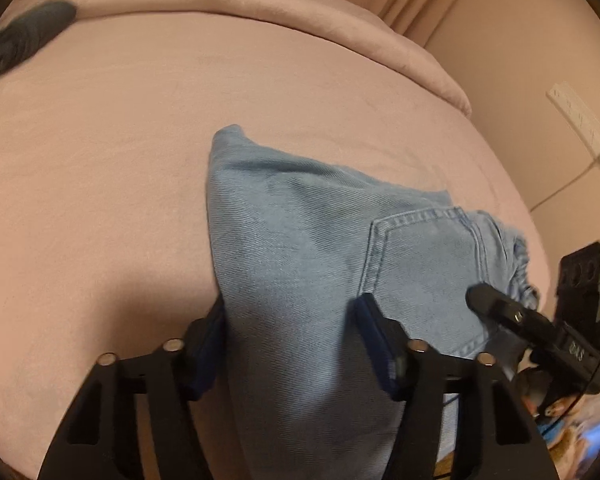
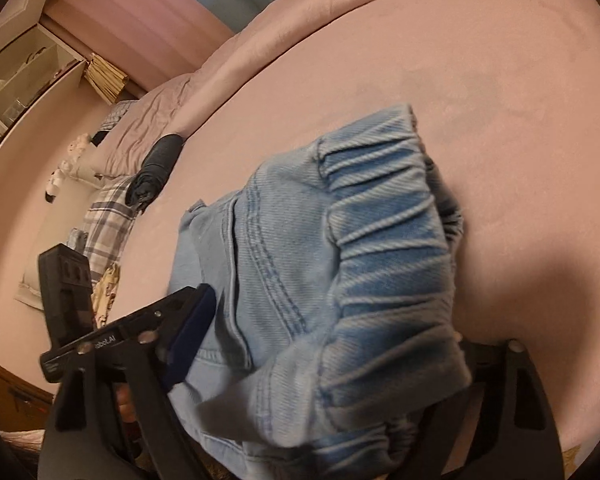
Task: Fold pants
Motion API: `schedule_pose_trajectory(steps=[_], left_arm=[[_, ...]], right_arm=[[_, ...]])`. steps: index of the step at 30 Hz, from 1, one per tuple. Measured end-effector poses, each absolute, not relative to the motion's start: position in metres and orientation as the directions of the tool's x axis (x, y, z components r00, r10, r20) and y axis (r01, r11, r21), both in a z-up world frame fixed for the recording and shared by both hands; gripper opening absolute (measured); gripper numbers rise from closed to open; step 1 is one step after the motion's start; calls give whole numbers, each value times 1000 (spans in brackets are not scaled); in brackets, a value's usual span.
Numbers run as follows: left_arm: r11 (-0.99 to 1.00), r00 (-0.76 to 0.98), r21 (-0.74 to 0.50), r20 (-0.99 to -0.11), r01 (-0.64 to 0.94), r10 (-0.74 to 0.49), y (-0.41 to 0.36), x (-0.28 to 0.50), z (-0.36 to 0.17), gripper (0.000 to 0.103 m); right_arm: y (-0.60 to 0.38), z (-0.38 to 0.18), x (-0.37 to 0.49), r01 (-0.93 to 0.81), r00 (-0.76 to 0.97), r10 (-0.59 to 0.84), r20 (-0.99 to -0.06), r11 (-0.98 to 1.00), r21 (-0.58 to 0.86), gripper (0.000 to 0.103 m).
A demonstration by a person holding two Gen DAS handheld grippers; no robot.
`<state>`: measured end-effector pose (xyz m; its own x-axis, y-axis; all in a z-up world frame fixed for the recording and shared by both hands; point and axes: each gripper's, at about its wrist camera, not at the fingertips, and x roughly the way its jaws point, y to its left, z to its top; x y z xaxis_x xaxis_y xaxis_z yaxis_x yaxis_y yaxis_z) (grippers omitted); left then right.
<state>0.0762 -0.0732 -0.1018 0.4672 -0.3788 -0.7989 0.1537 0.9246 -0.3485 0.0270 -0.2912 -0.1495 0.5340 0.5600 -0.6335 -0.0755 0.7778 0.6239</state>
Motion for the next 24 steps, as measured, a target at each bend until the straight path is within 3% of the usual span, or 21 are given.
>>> schedule_pose_trajectory(steps=[2, 4, 7, 16, 24], left_arm=[[932, 484, -334, -798, 143, -360, -76, 73, -99, 42], [939, 505, -313, -794, 140, -340, -77, 69, -91, 25], [923, 521, -358, -765, 143, -378, -72, 67, -73, 16], [933, 636, -323, -689, 160, -347, -43, 71, -17, 15], [962, 621, -265, -745, 60, -244, -19, 103, -38, 15]], right_arm=[[-292, -149, 23, -70, 553, 539, -635, 790, 609, 60], [-296, -147, 21, -52, 573, 523, -631, 791, 609, 52], [-294, -131, 15, -55, 610, 492, -620, 808, 587, 47], [-270, -65, 28, -195, 684, 525, -506, 801, 566, 45], [-239, -78, 73, -187, 647, 533, -545, 804, 565, 45]])
